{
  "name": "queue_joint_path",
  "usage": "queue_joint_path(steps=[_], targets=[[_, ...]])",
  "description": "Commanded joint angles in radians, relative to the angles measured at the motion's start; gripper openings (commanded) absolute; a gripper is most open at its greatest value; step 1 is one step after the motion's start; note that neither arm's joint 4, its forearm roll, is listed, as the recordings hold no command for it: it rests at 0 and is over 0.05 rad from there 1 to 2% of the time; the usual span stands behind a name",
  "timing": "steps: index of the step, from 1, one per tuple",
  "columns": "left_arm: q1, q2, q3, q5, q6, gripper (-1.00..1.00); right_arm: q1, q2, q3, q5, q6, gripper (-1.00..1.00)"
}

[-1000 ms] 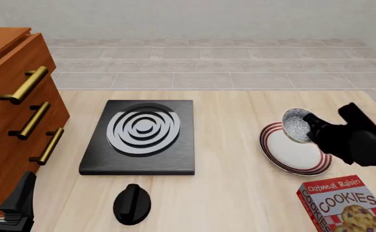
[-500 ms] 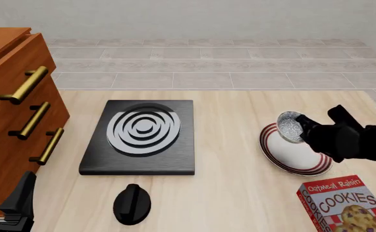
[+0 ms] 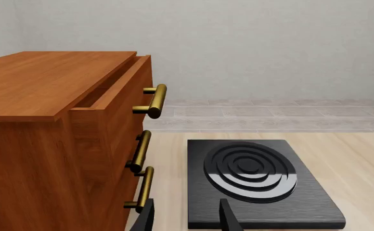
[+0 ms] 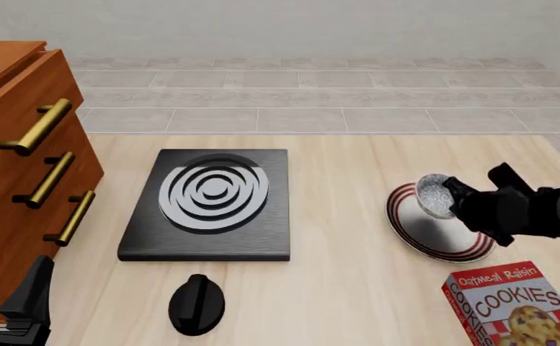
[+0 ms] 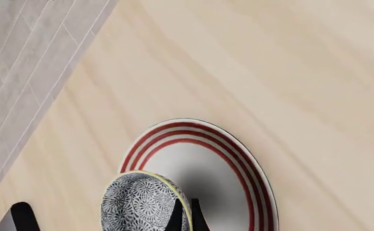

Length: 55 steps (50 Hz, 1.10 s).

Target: Pick the akita bowl on the cookies box and place it on the plate.

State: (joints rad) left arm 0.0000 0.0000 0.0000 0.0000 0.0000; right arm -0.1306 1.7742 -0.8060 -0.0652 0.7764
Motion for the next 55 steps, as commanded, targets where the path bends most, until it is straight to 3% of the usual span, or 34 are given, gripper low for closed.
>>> queue_joint_path(steps=[1, 55], targets=[[0.0, 0.0, 0.0, 0.0, 0.0, 1.0, -0.019, 0.031, -0.017, -0.008, -0.003, -1.0], [0.0, 0.0, 0.0, 0.0, 0.0, 1.0, -0.042, 0.097, -0.024, -0.017, -0.031, -1.0]])
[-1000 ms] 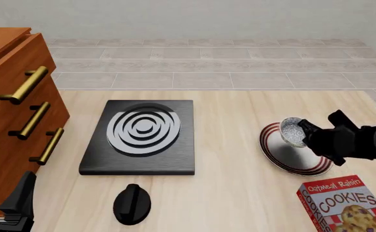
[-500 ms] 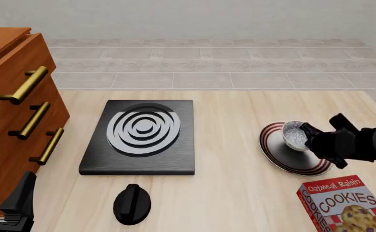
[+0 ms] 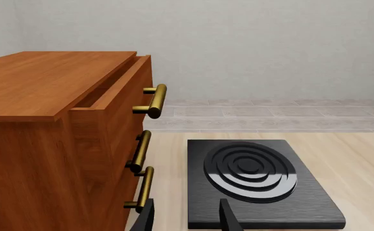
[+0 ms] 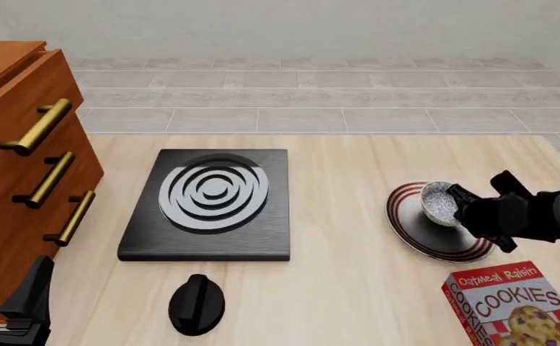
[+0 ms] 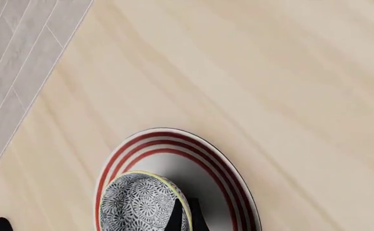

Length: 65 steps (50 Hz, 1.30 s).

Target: Pick the akita bowl on the cookies box and place it on the plate.

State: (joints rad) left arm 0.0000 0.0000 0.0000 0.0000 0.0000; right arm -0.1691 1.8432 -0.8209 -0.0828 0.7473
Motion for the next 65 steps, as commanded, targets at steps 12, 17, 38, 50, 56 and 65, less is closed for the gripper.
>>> queue_joint_path(steps=[12, 17, 38, 50, 56, 65], targets=[[0.0, 0.0, 0.0, 0.0, 0.0, 1.0, 0.0, 0.045, -0.008, -0.01, 0.001, -1.0], [0.0, 0.0, 0.0, 0.0, 0.0, 1.0, 0.002, 0.05, -0.004, -0.016, 0.001, -1.0], [0.0, 0.0, 0.0, 0.0, 0.0, 1.0, 0.021, 0.005, 0.03, -0.021, 0.02, 1.0], [0.0, 0.0, 0.0, 0.0, 0.0, 1.0, -0.019, -0.206, 0.09, 0.045, -0.011, 1.0], [0.0, 0.0, 0.0, 0.0, 0.0, 1.0, -0.054, -0.475, 0.126, 0.164, -0.066, 1.0], [0.0, 0.0, 0.0, 0.0, 0.0, 1.0, -0.058, -0.699, 0.152, 0.273, -0.088, 1.0]])
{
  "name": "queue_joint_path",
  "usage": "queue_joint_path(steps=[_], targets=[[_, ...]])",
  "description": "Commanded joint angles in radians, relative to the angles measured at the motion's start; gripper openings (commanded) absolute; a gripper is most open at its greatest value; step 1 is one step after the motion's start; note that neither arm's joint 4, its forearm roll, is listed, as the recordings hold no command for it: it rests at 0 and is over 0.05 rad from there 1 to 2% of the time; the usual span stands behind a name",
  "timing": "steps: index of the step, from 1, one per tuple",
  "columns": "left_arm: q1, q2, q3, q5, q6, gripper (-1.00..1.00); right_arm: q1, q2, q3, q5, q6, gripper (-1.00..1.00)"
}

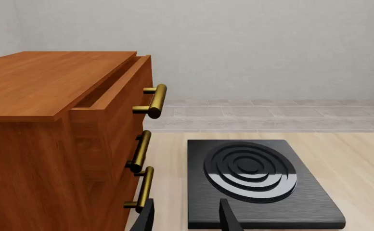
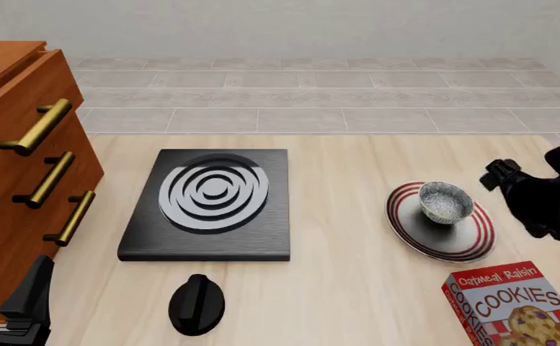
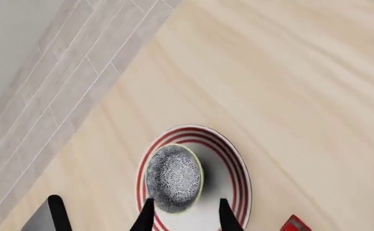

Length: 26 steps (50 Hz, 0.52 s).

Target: Pick the akita bowl on the cookies box and place it on the plate.

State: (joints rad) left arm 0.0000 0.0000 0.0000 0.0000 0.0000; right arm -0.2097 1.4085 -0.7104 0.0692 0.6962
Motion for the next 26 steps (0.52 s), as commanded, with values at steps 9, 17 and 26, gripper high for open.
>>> queue_joint_path(steps=[9, 17, 26], targets=[[0.0, 0.0, 0.0, 0.0, 0.0, 1.0, -0.007, -0.422, 0.066, 0.202, -0.034, 1.0], [0.0, 0.0, 0.0, 0.0, 0.0, 1.0, 0.005, -0.548, 0.073, 0.274, -0.044, 1.0], [0.0, 0.0, 0.0, 0.0, 0.0, 1.0, 0.024, -0.723, 0.038, 0.373, -0.123, 1.0]])
